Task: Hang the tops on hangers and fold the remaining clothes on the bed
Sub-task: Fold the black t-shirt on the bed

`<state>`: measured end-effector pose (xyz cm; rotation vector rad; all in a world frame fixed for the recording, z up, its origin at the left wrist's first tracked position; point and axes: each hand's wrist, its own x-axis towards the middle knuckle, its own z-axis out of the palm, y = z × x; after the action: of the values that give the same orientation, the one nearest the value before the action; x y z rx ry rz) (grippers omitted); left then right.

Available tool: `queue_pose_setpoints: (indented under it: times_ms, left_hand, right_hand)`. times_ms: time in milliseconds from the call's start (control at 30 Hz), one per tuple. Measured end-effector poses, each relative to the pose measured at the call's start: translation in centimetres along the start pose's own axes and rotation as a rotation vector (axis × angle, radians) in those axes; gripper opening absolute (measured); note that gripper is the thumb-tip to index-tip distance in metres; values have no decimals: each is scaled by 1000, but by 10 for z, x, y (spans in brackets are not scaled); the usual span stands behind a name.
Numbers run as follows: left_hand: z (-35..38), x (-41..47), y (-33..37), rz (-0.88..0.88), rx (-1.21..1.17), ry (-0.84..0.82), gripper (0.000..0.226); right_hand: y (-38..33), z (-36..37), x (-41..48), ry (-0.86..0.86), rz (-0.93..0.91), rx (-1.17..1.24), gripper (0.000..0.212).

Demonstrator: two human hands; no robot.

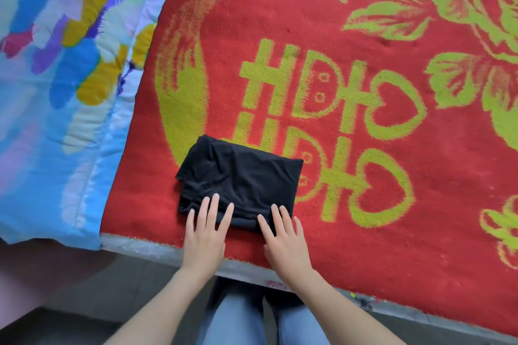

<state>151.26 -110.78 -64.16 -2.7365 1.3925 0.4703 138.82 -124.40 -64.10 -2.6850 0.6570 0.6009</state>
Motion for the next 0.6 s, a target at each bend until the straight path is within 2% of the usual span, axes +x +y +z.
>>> queue_pose_setpoints:
  times_ms: [233, 600]
  left_hand:
    - [11, 32, -20, 141, 96, -66, 120]
    - [17, 38, -19, 133, 106, 43, 114]
  right_hand:
    - [4, 14, 16, 75, -118, -99, 93]
    - [30, 5, 37, 228, -304, -218, 96]
